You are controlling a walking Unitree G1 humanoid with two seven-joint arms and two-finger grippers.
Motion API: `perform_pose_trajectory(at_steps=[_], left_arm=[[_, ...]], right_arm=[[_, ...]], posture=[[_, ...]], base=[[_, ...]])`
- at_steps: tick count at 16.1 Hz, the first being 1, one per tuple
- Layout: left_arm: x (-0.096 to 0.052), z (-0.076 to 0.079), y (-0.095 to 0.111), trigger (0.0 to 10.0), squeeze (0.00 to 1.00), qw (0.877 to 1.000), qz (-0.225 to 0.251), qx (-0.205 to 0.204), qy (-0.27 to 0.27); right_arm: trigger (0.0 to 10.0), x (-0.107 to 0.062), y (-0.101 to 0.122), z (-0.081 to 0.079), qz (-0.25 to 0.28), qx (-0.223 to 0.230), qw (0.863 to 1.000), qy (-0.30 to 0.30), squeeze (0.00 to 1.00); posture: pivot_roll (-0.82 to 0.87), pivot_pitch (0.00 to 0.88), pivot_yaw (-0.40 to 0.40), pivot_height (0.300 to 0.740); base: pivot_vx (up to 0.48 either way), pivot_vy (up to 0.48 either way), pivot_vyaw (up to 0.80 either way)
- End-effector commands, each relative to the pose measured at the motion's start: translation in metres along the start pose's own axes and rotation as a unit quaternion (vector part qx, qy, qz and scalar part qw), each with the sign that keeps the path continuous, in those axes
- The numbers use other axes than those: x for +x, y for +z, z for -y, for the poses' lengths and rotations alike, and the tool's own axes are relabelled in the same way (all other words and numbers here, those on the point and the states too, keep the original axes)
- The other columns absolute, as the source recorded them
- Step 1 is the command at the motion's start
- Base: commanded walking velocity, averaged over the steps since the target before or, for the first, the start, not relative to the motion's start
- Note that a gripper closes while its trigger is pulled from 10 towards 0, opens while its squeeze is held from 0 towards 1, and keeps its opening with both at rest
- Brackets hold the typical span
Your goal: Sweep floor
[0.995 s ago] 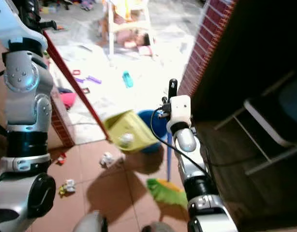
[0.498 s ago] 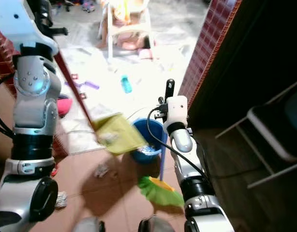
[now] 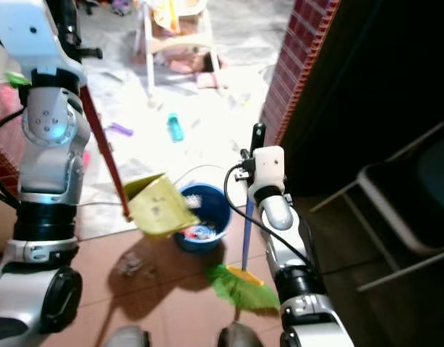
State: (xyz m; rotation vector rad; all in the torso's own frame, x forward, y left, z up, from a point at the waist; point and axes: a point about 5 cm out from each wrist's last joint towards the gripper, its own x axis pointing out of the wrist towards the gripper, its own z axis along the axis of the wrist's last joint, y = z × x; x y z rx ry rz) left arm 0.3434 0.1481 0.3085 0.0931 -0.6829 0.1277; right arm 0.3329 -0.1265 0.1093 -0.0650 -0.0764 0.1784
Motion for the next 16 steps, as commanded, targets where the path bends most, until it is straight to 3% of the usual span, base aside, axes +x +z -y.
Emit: perform_pose_trajectory(at_steps=[1, 6, 9, 11, 13, 16], left_arm=[[0.004, -0.003, 0.017, 10.0, 0.0, 0.999, 0.045, -0.002, 0.0], [-0.001, 0.007, 0.013, 10.0, 0.0, 0.996, 0.06, 0.05, -0.034], [-0.001, 0.011, 0.013, 10.0, 0.0, 0.995, 0.064, 0.054, -0.046], [-0.002, 0.009, 0.017, 10.0, 0.0, 0.993, 0.073, 0.072, -0.054], [-0.007, 0.006, 0.016, 10.0, 0.0, 0.988, 0.074, 0.116, -0.067], [-0.024, -0.009, 0.004, 10.0, 0.0, 0.984, 0.033, 0.164, -0.064]], right_arm=[[10.0, 0.003, 0.005, -0.006, 0.01, -0.001, 1.0, 0.006, 0.0], [10.0, 0.003, 0.005, -0.009, 0.01, 0.0, 1.0, 0.01, 0.0], [10.0, 0.003, 0.006, -0.005, 0.011, -0.004, 1.0, 0.006, 0.0], [10.0, 0.003, 0.006, -0.003, 0.012, -0.007, 1.0, 0.003, 0.0], [10.0, 0.002, 0.005, -0.004, 0.01, -0.004, 1.0, 0.004, 0.0], [10.0, 0.001, 0.003, -0.005, 0.008, 0.001, 1.0, 0.007, 0.0]], posture=[[0.0, 0.045, -0.051, 0.74], [0.01, 0.048, -0.053, 0.74], [0.0, 0.043, -0.05, 0.74], [0.0, 0.042, -0.048, 0.74], [0.01, 0.036, -0.052, 0.74], [0.02, 0.04, -0.051, 0.74]], base=[[0.0, 0.0, 0.0], [0.0, 0.0, 0.0], [0.0, 0.0, 0.0], [0.0, 0.0, 0.0], [0.0, 0.0, 0.0], [0.0, 0.0, 0.0]])
